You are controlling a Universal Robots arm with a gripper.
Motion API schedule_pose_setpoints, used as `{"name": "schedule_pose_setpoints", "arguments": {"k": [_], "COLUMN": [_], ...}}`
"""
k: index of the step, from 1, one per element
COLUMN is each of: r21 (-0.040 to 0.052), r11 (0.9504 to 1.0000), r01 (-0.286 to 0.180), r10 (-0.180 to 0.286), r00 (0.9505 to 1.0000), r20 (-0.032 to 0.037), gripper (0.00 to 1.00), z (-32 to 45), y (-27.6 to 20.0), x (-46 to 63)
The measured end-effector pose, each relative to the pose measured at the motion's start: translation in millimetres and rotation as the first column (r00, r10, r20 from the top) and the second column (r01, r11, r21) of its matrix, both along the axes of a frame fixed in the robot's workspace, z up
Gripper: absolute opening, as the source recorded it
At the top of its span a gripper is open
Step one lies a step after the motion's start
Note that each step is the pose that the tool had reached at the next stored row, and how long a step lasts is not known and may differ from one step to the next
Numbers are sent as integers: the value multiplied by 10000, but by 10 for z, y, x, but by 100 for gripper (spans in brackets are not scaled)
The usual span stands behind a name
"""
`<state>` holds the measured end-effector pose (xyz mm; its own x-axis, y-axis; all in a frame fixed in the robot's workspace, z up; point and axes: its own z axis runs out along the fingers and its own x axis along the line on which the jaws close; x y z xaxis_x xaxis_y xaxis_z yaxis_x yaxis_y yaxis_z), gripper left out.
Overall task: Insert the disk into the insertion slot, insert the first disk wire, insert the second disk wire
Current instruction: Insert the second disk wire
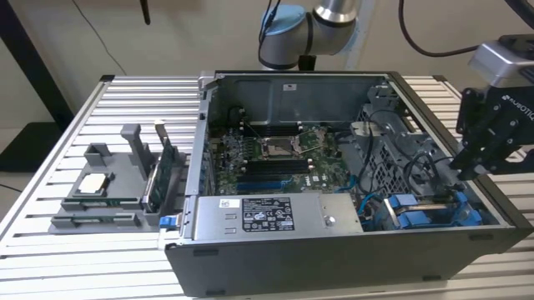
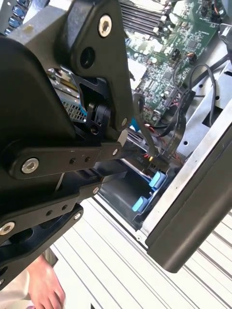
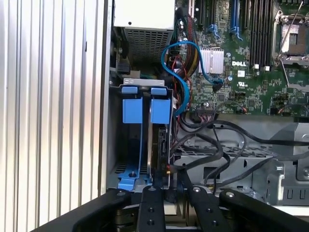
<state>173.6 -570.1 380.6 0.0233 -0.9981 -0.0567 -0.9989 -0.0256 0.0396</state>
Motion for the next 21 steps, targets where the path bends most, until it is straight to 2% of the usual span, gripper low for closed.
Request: {"name": "schedule_pose_setpoints", "arguments": {"k": [11, 21], "r21": [0, 0], "r11": [10000, 10000], "r01": [0, -1], "r10": [0, 1], "r00": [10000, 10000], "r20": [0, 0], "gripper": [27, 27], "z": [0, -1], "y": [2, 5], "x": [81, 98]}}
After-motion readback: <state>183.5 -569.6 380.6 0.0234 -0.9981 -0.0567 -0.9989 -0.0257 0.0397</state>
